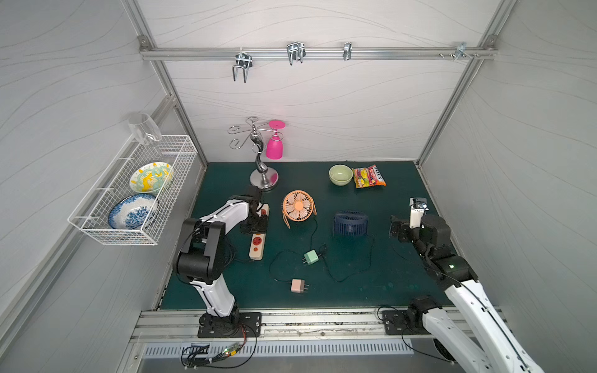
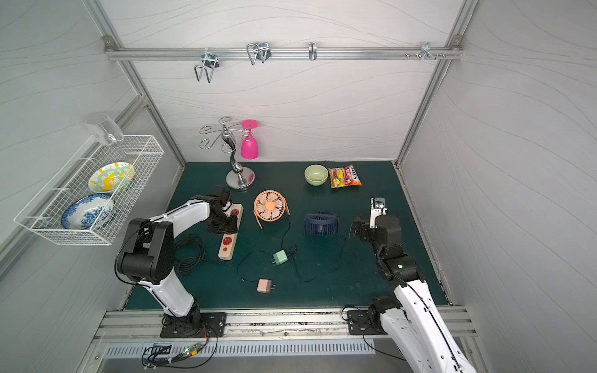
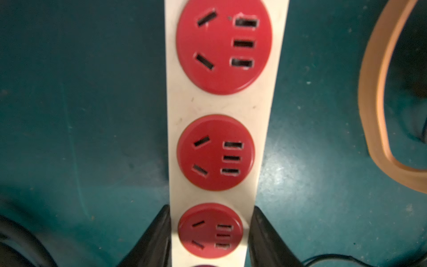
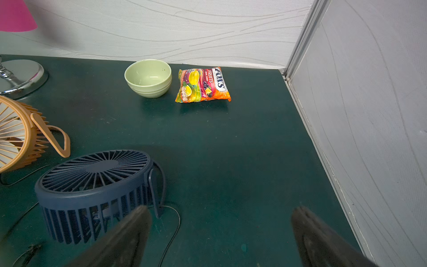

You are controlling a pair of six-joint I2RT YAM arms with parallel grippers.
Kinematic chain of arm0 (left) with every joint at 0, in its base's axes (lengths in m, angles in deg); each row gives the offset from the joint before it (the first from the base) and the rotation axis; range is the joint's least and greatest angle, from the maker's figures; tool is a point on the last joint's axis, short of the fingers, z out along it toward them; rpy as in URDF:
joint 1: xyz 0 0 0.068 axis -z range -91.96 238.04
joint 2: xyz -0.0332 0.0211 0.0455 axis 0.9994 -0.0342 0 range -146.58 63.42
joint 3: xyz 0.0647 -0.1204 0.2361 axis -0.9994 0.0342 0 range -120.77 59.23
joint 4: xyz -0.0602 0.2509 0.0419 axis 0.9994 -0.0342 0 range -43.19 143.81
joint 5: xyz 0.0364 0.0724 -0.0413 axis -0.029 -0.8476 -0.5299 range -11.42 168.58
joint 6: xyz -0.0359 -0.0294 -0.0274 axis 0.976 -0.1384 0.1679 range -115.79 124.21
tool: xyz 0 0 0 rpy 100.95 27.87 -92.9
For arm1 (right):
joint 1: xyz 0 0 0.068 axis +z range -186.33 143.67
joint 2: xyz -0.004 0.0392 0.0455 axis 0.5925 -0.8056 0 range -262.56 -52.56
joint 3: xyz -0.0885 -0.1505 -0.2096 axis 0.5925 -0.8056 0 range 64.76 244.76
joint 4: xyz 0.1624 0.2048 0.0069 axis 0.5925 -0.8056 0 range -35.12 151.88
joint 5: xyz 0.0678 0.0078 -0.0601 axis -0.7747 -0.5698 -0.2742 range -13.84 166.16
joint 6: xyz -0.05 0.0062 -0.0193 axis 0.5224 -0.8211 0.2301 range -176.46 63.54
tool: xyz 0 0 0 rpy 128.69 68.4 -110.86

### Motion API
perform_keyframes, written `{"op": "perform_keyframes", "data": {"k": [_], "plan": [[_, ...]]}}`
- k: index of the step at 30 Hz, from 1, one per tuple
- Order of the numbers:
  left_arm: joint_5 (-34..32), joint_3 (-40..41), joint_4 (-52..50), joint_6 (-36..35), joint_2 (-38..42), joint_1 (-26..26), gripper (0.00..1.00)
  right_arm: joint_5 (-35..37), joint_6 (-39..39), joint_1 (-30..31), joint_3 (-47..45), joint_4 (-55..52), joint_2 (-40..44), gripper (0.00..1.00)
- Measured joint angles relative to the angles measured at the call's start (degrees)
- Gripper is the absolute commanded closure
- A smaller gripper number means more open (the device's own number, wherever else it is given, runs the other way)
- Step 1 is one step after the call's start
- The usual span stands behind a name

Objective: Plug the desk fan into the power strip
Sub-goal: Adjust the socket at the center of the board.

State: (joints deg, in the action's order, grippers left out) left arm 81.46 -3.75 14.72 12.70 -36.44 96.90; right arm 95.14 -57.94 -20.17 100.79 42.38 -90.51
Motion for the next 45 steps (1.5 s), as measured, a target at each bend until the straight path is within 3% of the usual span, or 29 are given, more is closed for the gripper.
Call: {"op": "perform_keyframes", "data": {"k": [5,14,16,32,45], "plan": [[-1.18,-1.29,-1.22,1.18,-1.01,1.14,0.49,-0.11,0.00,0.00,-0.02,0.04,-0.04,0.01],[1.22,-1.70,-1.60,3.63,-2.29,2.84,0.06,-0.22,0.00,0.11,-0.02,0.04,-0.31,0.01],[1.73,-1.42,-1.49,3.63,-1.29,2.93,0.02,-0.39,0.00,0.11,-0.02,0.07,-0.42,0.01],[0.76,3.13,0.28,-2.91,16.26,1.57,0.00,-3.61,-0.24,2.25,-0.02,0.13,-1.70,0.01],[4.11,9.35,3.74,-7.91,26.49,-7.50,0.00,-8.87,0.50,11.08,0.24,-0.09,-5.27,0.01]]}}
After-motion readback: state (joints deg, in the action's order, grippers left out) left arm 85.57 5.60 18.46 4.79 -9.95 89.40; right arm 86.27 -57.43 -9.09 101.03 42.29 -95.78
